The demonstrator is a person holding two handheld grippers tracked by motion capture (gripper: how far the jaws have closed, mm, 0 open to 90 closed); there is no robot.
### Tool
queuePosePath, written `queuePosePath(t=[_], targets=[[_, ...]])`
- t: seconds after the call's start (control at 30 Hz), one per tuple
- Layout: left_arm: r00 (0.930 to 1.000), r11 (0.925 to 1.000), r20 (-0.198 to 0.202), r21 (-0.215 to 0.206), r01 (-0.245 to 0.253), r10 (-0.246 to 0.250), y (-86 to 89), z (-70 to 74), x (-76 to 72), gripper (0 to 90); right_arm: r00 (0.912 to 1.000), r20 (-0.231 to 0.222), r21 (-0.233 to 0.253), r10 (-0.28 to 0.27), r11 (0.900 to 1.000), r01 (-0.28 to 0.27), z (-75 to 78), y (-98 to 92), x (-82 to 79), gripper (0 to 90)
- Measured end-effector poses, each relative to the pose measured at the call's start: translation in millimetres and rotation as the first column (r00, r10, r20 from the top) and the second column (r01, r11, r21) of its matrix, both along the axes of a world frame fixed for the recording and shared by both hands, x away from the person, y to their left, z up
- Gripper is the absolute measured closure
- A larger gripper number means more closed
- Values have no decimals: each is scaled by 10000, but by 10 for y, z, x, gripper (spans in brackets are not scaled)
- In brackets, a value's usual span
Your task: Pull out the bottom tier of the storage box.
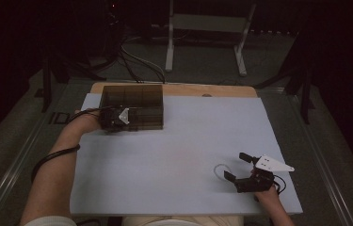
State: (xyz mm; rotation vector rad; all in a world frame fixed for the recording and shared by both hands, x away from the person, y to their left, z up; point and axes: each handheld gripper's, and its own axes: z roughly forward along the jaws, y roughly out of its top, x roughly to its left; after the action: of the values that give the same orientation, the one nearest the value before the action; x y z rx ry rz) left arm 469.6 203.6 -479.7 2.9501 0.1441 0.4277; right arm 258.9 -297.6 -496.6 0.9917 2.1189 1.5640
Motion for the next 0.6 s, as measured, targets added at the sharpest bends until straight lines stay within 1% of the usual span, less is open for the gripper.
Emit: queuePosePath(t=[0.03,0.1,0.23,0.3,0.37,0.47,0.53,0.6], targets=[[9999,10000,-152,-7,24,-24,-1,6,8,844,10000,1,-12,0,10000,0,-1,0,2,0],[9997,10000,-251,33,15,-14,-10,9,16,849,10000,-6,-12,8,10000,-8,-1,0,2,0],[9995,9998,-296,168,79,-74,-22,14,23,850,10000,55,-30,6,10000,-5,1,-1,-2,0],[9993,9999,-365,134,110,-105,-18,16,21,853,10000,49,-8,-30,10000,30,1,-4,-1,0],[9988,9996,-423,122,271,-265,-10,22,19,854,10000,40,-5,-56,10000,56,0,-4,1,0],[9982,9997,-569,93,211,-205,-13,26,-3,861,10000,53,-26,-50,10000,51,1,-3,0,0],[9982,9994,-531,169,305,-296,-21,26,-25,862,10000,64,-28,-51,10000,51,2,-3,-2,0],[9972,9993,-671,129,351,-341,-17,32,-35,866,9999,71,-19,-72,10000,72,2,-5,-1,0]])
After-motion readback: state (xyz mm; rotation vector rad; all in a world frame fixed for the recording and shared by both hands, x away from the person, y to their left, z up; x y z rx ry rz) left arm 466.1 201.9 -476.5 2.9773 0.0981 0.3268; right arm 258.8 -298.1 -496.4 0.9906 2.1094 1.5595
